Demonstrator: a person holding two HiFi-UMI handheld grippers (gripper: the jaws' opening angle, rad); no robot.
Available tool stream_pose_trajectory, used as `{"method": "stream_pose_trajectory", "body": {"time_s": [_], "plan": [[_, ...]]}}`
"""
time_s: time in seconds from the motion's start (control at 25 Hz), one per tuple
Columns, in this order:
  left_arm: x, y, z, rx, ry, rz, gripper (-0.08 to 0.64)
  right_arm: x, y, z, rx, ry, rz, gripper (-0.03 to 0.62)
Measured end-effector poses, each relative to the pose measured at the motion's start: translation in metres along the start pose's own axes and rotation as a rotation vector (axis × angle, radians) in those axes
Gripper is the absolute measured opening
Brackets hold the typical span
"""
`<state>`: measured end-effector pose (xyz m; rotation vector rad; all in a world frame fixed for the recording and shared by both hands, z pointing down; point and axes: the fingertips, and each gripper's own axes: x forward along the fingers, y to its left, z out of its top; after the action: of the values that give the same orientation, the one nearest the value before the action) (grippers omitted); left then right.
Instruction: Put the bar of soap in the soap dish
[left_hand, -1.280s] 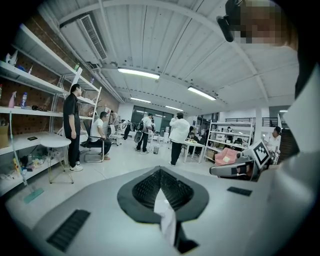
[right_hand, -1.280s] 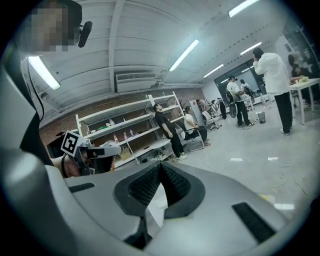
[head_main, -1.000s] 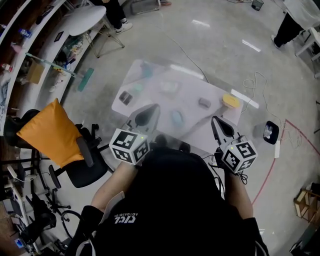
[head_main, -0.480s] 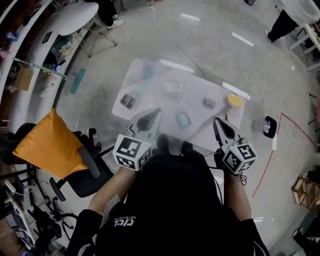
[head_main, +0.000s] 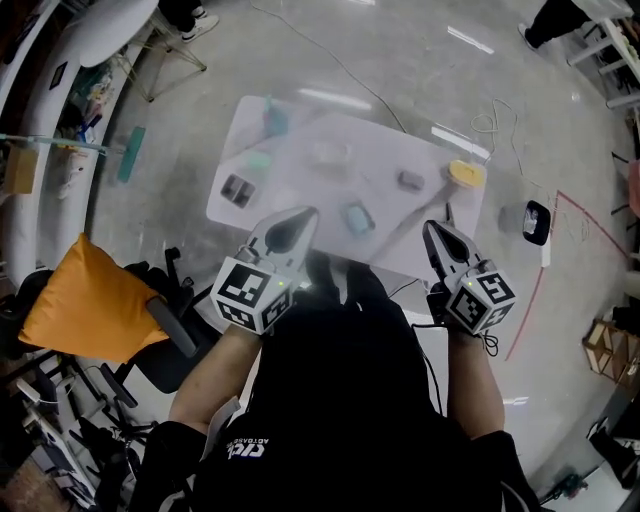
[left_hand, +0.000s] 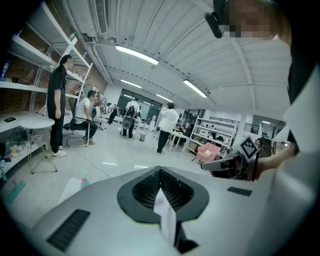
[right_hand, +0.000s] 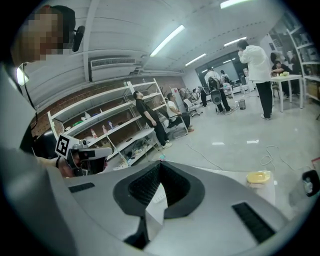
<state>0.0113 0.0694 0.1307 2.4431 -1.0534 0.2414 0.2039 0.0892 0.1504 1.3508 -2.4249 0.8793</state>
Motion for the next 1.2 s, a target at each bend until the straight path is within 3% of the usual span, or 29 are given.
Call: {"method": "stream_pose_trajectory", "body": {"time_s": [0.28, 0.68, 0.92, 1.2], "plan": [[0.039, 0.004, -0.015, -0.041, 0.037, 0.01, 0.009, 0.018, -0.048, -0.012, 0.008, 0.075, -0.021, 0.015], [0.106, 0.024, -0.06, -0.081, 0.07, 0.043, 0.009, 0.064, -0.108, -0.045, 0.006, 0.157, 0.023, 0.015], [0.141, 0.043, -0.095, -0.079, 0.119, 0.059, 0.009, 0.094, -0.141, -0.092, 0.035, 0.24, 0.036, 0.015], [0.183, 0.056, -0.152, -0.145, 0.147, 0.077, 0.009, 0.129, -0.177, -0.144, 0.0, 0.34, 0.086, 0.015]]}}
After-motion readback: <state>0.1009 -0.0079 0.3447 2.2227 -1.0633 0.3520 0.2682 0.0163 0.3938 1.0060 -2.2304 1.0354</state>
